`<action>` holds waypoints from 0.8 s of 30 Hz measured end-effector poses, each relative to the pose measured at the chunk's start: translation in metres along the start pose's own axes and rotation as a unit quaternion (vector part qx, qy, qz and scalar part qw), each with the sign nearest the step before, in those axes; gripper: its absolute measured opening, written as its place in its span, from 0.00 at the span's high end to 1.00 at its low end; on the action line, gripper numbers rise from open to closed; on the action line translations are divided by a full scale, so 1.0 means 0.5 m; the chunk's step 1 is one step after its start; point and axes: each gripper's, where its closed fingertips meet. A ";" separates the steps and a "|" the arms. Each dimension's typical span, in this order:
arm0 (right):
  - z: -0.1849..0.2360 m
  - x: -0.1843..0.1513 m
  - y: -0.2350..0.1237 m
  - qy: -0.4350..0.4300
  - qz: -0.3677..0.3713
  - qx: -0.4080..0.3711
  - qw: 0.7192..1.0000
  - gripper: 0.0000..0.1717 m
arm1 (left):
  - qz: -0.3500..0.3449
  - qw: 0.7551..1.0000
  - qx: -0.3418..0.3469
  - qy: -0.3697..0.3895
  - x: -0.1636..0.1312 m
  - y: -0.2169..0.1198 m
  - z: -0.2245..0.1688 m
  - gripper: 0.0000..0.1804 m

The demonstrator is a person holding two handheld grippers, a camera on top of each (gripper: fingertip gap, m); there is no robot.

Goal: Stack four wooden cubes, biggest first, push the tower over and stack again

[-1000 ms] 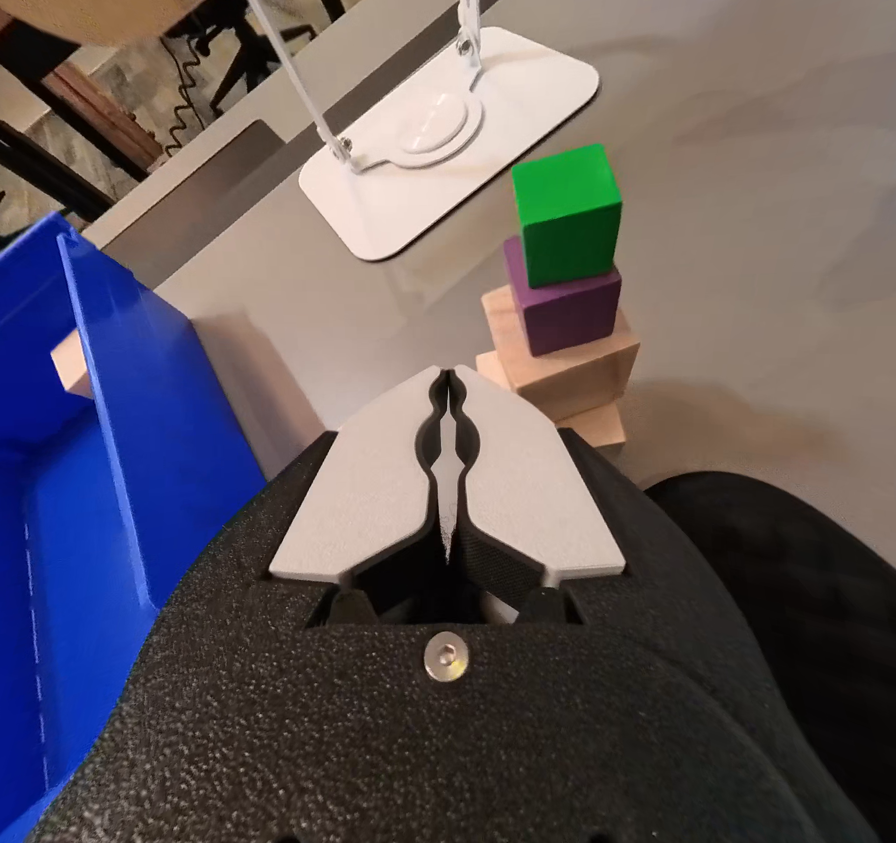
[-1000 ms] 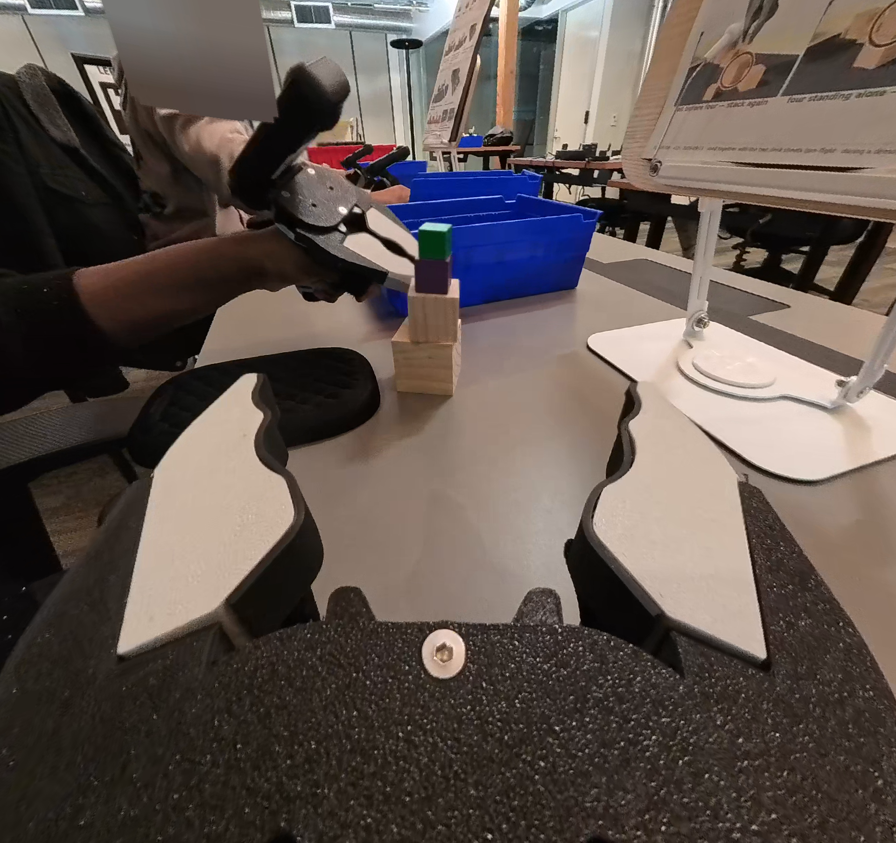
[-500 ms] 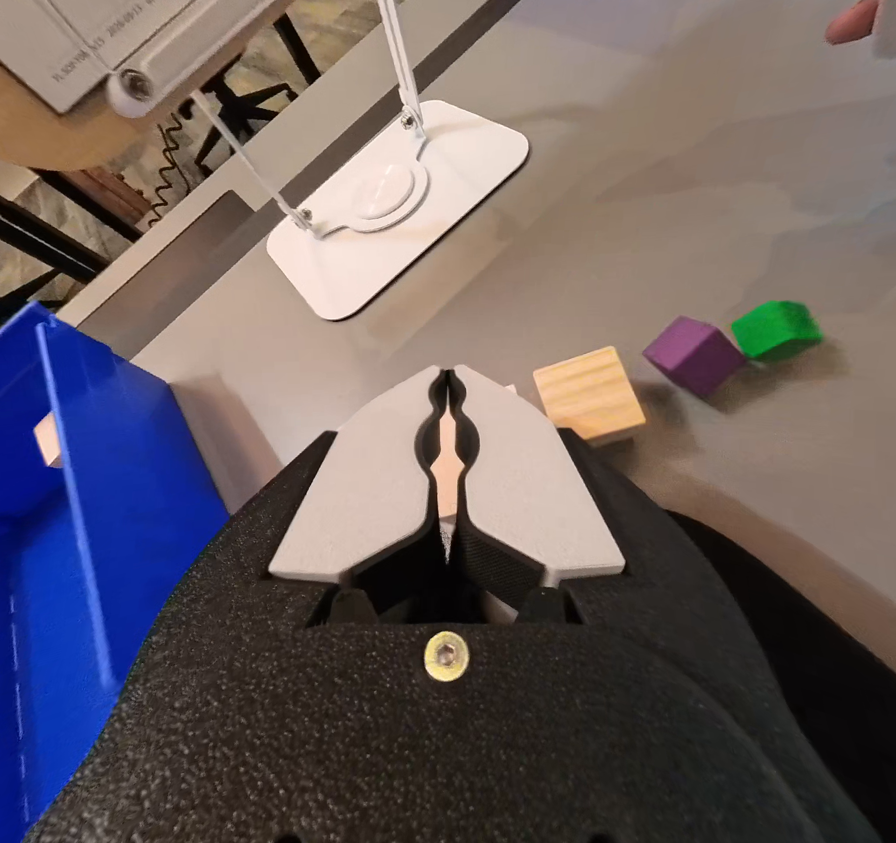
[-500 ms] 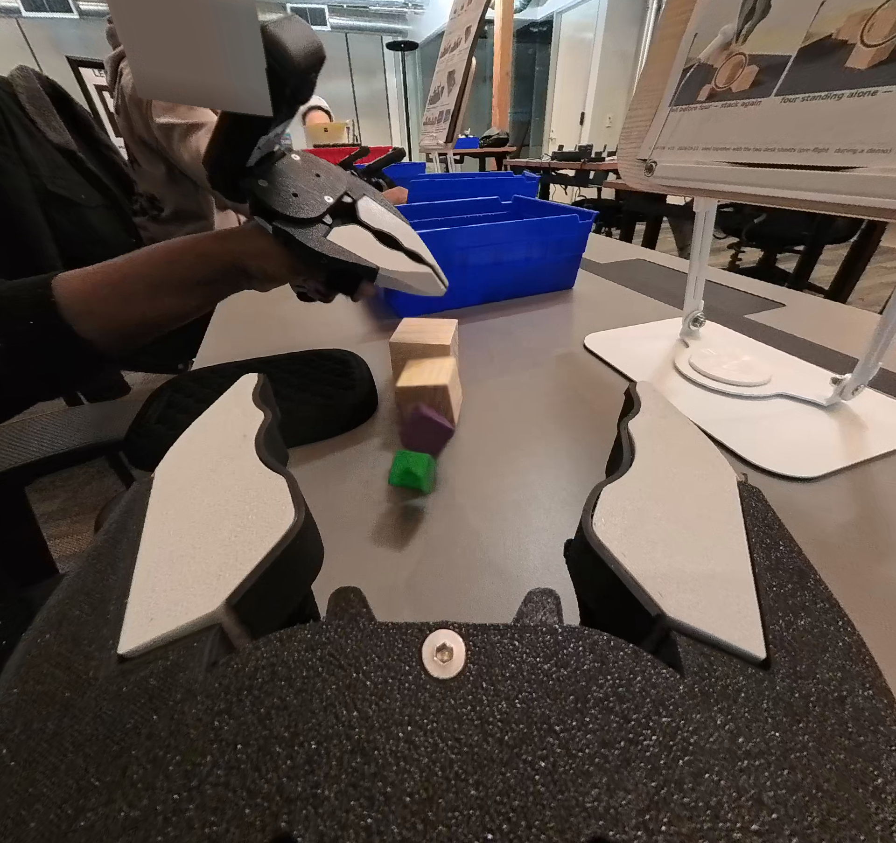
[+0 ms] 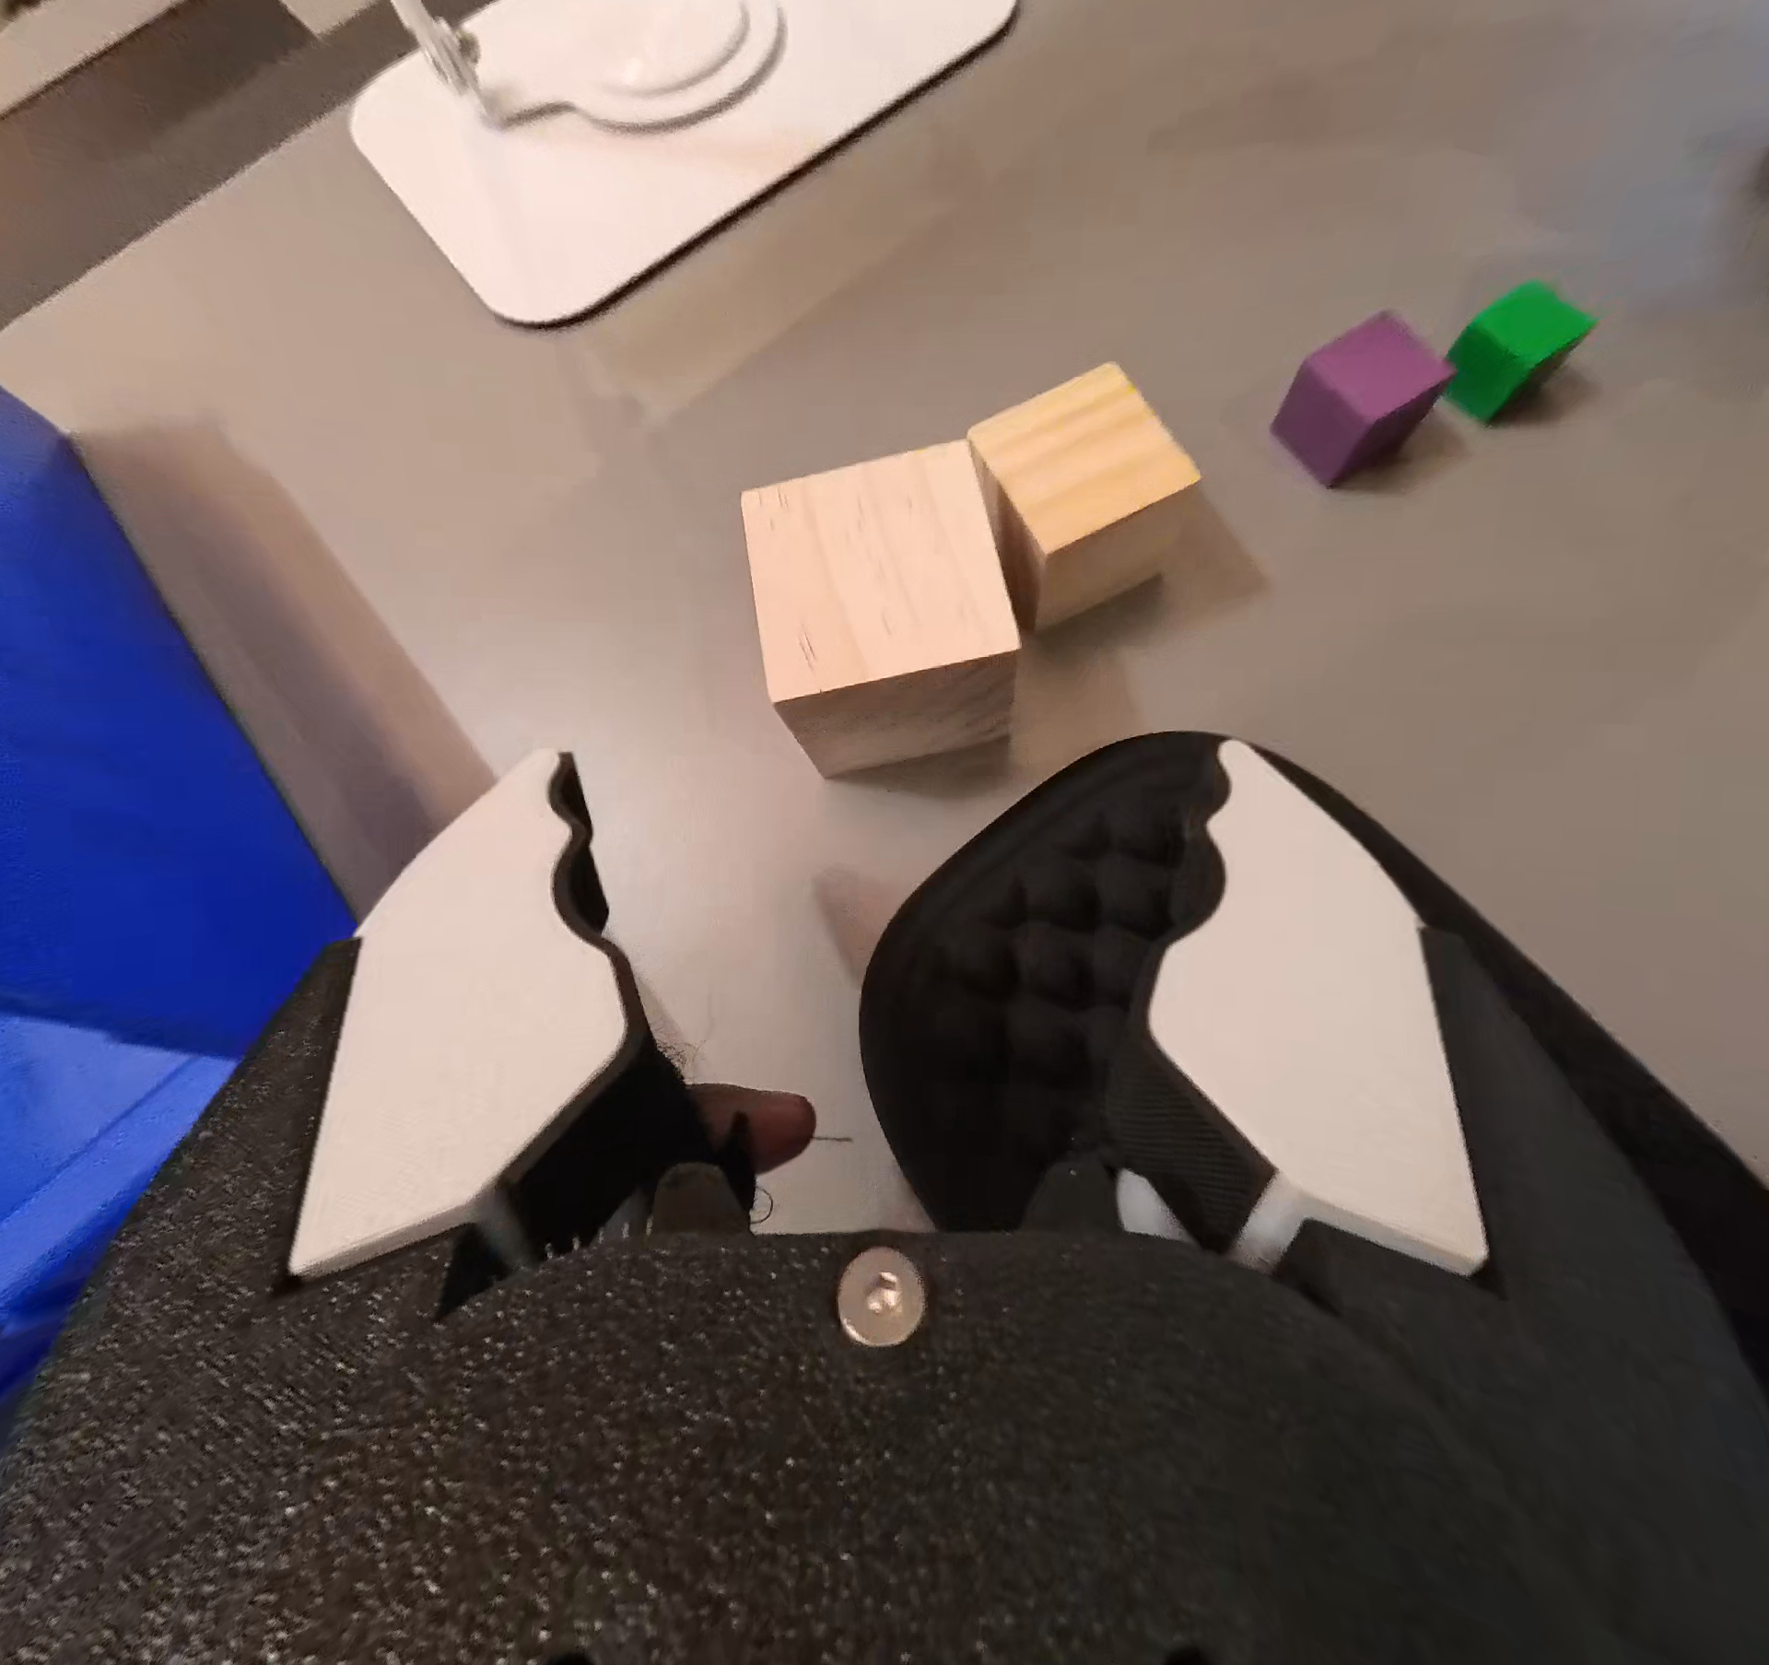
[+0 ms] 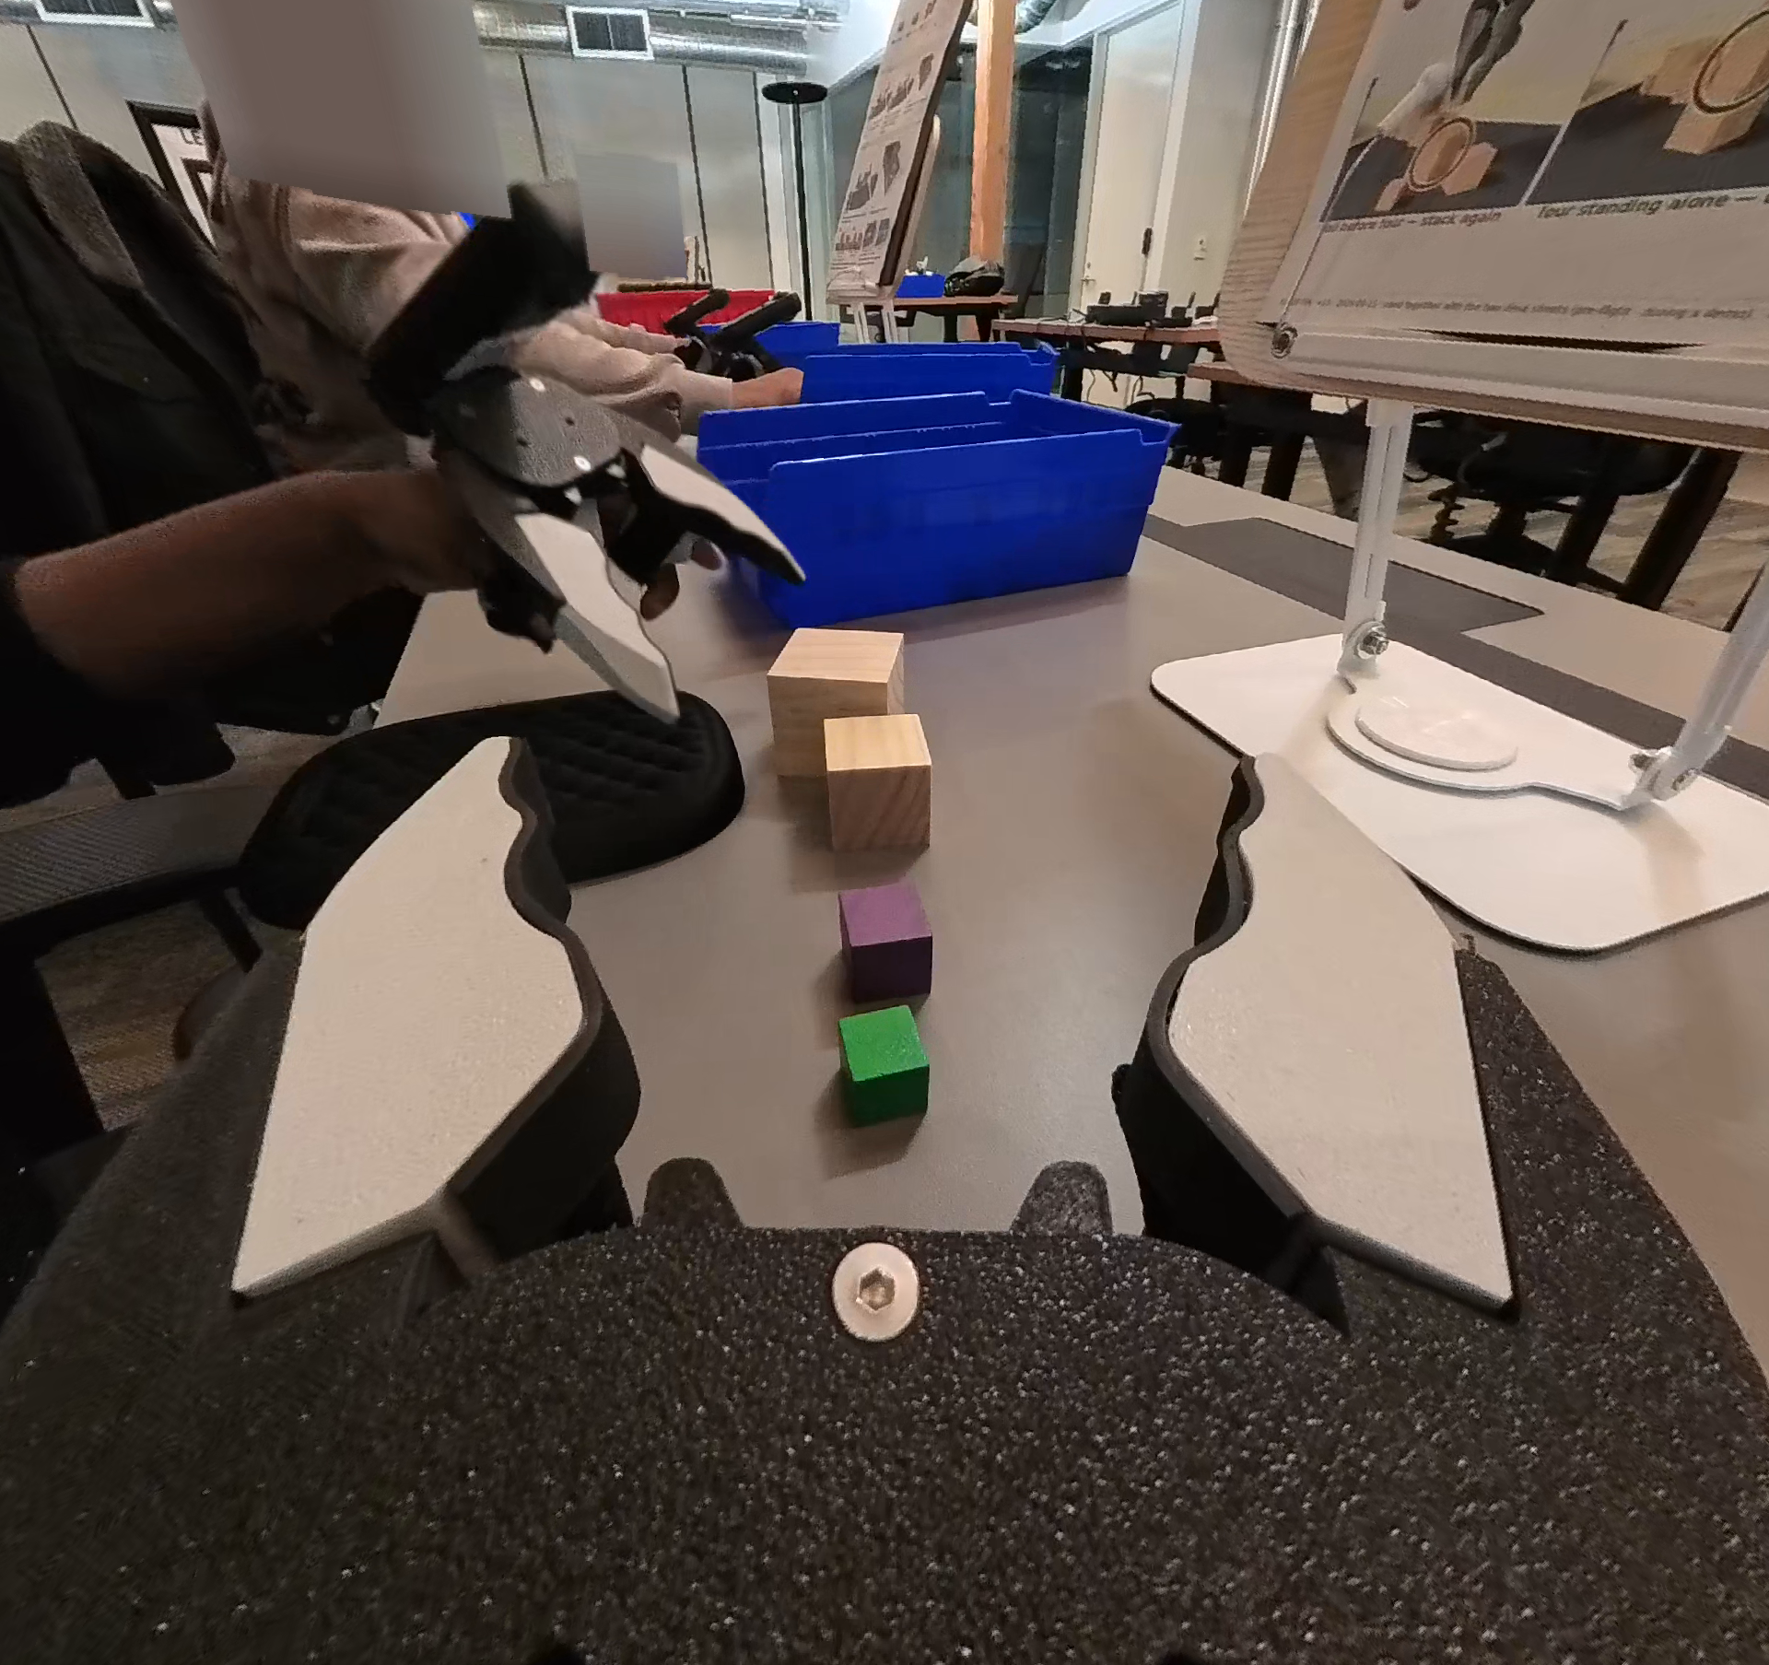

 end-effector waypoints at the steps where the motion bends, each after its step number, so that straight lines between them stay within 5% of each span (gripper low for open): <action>1: 0.000 0.000 0.000 0.000 0.000 0.000 1.000 0.25 | 0.002 1.000 -0.001 -0.001 -0.005 0.010 -0.001 0.36; 7: -0.003 0.001 0.000 0.005 -0.002 -0.002 1.000 0.25 | -0.023 1.000 -0.008 -0.018 0.017 0.043 0.002 0.48; 24: -0.002 0.000 0.000 0.004 0.000 0.001 1.000 0.25 | -0.014 1.000 -0.009 -0.013 0.018 0.069 0.004 0.53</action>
Point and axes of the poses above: each gripper's, where its closed fingertips meet, y out along the fingers, x out of its top, z = x × y across the jaws, and after that the axes turned 6 degrees about y, right-handed
